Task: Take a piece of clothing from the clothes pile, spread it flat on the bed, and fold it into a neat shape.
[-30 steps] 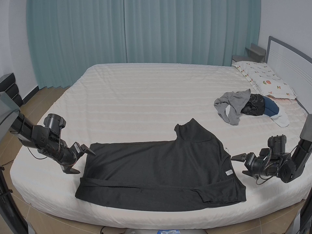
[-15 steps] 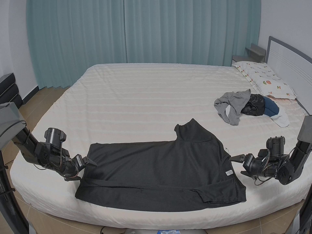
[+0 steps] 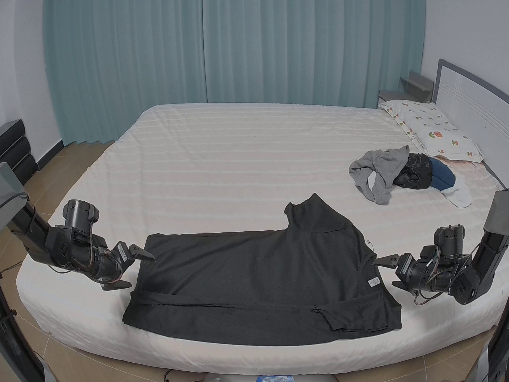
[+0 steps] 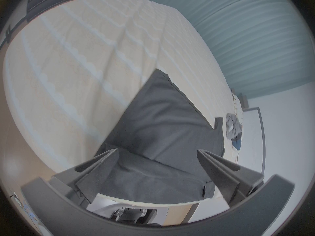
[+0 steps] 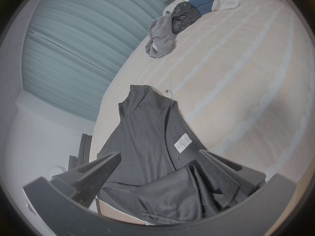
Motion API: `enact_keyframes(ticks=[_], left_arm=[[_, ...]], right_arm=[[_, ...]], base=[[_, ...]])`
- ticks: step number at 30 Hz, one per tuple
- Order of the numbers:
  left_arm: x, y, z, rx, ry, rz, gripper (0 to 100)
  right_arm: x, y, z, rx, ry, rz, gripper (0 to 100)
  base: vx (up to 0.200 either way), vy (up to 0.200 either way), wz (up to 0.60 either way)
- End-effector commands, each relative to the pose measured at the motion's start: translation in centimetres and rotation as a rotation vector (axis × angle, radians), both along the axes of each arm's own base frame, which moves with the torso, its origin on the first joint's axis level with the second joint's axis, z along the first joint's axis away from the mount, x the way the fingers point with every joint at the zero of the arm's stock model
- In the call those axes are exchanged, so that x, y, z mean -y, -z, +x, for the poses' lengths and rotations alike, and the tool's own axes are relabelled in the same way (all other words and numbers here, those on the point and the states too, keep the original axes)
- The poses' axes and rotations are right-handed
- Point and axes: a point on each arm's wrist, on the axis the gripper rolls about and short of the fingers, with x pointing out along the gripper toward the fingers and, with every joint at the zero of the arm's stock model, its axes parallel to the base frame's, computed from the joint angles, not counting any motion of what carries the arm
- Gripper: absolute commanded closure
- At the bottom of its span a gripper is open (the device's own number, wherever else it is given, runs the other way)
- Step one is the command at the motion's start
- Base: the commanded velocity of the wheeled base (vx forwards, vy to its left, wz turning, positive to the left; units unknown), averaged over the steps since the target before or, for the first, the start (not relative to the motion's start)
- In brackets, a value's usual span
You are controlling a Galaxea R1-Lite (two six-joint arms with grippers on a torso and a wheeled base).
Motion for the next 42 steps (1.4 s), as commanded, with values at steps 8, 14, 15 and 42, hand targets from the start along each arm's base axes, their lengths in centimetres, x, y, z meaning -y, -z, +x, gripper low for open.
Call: enact_keyframes(ticks=[8, 14, 15, 42], left_arm=[[2.9, 1.5, -1.3, -0.077, 0.086, 0.016, 0], [3.2, 2.9, -1.0, -0.115, 0.072, 0.075, 0], [3.3, 3.0, -1.0, -0.117, 0.072, 0.083, 0], [0.6, 1.2, 4.1, 0.045, -0.315, -0.008, 0]], right_arm=[[-0.3, -0.1, -0.3, -0.001, -0.011, 0.0, 0], [-0.3, -0.1, -0.3, -0.001, -0.011, 0.0, 0], [-0.3, -0.1, -0.3, -0.001, -0.011, 0.0, 0], [-0.3, 0.0, -0.2, -0.005, -0.009, -0.001, 0]], base=[[0.0, 0.0, 0.0], [0.0, 0.0, 0.0], [0.0, 0.0, 0.0], [0.0, 0.0, 0.0]])
